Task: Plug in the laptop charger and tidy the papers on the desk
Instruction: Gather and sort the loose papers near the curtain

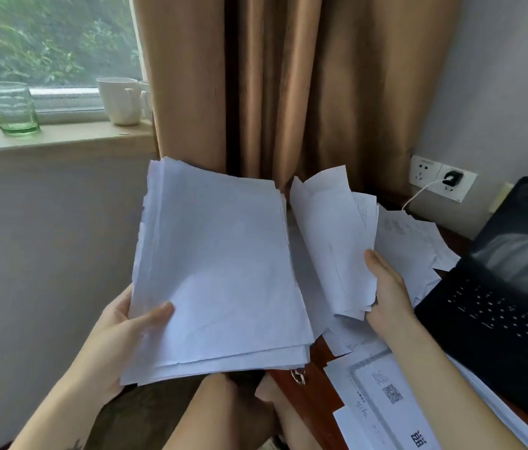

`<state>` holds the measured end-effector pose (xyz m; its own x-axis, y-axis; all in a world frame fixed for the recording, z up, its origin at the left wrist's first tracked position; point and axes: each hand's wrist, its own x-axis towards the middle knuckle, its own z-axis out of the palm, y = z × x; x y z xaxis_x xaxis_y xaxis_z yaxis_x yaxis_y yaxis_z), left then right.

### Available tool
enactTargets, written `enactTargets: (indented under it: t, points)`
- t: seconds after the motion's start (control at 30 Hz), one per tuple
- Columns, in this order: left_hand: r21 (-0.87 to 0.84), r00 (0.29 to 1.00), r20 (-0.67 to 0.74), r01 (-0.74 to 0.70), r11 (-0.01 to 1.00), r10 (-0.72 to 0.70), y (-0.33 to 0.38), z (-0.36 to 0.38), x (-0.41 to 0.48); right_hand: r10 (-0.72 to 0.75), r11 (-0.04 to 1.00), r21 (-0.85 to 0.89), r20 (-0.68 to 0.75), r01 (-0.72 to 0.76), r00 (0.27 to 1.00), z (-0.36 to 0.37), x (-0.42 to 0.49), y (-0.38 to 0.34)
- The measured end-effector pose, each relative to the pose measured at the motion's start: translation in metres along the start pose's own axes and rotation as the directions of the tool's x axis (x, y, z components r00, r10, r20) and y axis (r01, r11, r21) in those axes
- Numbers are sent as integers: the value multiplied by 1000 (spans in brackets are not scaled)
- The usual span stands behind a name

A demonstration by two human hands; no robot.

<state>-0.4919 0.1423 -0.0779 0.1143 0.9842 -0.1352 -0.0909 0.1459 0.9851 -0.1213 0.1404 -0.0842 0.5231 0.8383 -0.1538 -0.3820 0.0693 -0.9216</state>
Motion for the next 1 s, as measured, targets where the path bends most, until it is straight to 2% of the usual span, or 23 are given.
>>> enactTargets:
  t: [0.23,0.3,0.4,0.53,0.63,0.7,0.8,0.87,0.93,0.97,1.0]
  points:
    - [45,988,64,137,989,-140,-32,30,27,-118,990,-68,44,121,992,4,-9,-19]
    - [54,981,84,170,984,-174,-36,35,34,-170,977,-111,125,184,977,10,-15,-19]
    - [81,969,102,215,973,-223,-46,39,46,-191,914,-284,326,288,926,20,-21,-5]
    - [80,944,110,303,950,-311,-52,38,49,-32,803,-496,517,330,856,33,-29,18]
    - [45,934,108,337,940,-340,-49,40,59,102,696,-630,562,345,821,35,-35,29]
    - [21,933,81,350,936,-351,-49,36,68,133,626,-676,583,388,801,34,-38,33]
    - [-117,905,115,422,899,-410,-50,39,70,189,533,-722,609,441,770,35,-39,33]
    - [-197,897,138,441,876,-421,-52,36,70,267,508,-730,638,457,722,34,-37,30]
    - [-240,889,192,453,859,-416,-50,32,78,326,532,-713,670,456,667,30,-35,28]
    - [-257,884,198,463,848,-423,-48,32,82,327,561,-711,661,425,676,28,-35,28]
    - [-235,883,202,464,854,-424,-48,31,86,292,592,-707,636,387,715,27,-33,29]
